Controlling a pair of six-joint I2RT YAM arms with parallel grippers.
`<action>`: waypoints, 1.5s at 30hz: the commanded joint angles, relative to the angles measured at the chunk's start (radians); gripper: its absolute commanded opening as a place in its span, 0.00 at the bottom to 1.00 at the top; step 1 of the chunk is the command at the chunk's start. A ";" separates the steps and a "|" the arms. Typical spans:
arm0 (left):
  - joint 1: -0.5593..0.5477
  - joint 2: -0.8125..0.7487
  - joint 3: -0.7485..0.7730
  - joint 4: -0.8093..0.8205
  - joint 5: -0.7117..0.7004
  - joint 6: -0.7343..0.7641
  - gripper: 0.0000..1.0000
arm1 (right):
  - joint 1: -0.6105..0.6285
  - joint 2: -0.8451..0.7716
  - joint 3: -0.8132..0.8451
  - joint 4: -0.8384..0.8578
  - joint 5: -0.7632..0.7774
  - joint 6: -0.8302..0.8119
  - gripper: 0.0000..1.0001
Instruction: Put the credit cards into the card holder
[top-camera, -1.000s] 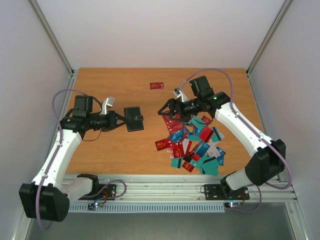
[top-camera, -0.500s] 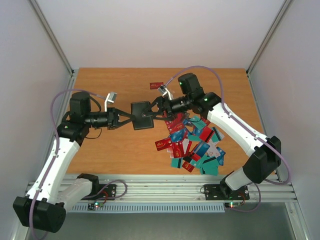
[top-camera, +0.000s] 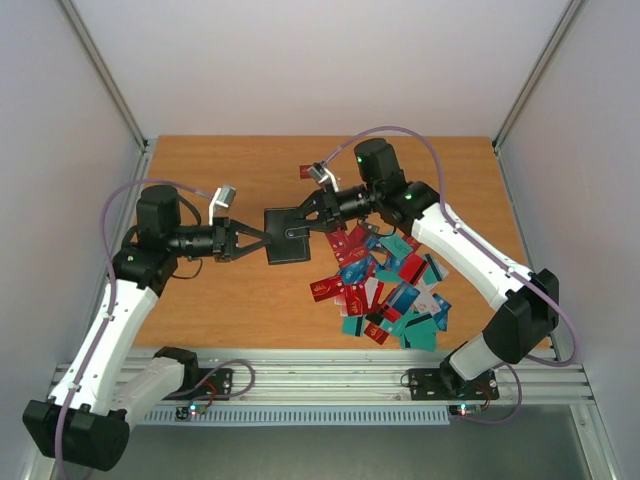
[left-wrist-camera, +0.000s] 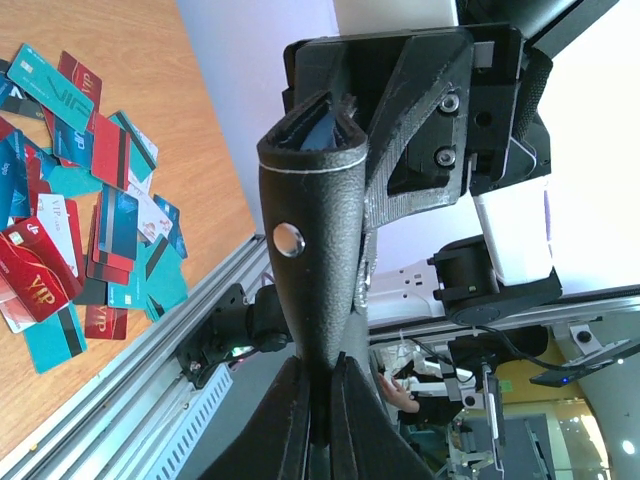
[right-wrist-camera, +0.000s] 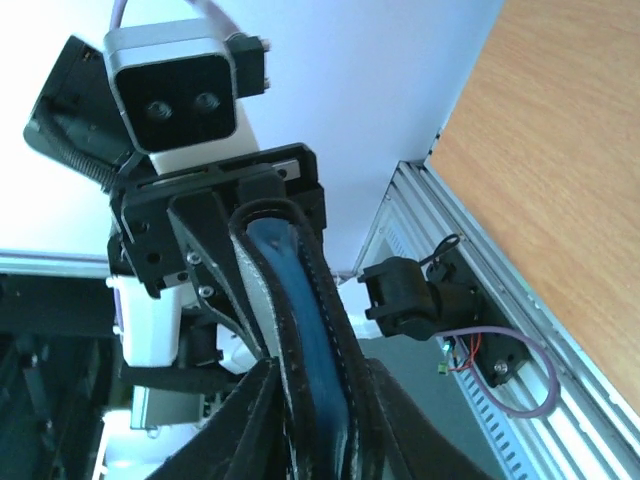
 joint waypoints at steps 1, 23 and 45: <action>-0.006 -0.018 0.035 0.011 0.016 0.006 0.03 | 0.011 0.010 0.046 -0.001 -0.064 0.000 0.16; -0.012 -0.101 -0.187 0.707 0.016 -0.461 0.61 | 0.010 -0.024 0.070 0.169 -0.159 0.095 0.01; -0.107 -0.093 -0.072 0.181 -0.269 -0.152 0.00 | 0.007 -0.021 0.289 -0.568 0.258 -0.383 0.83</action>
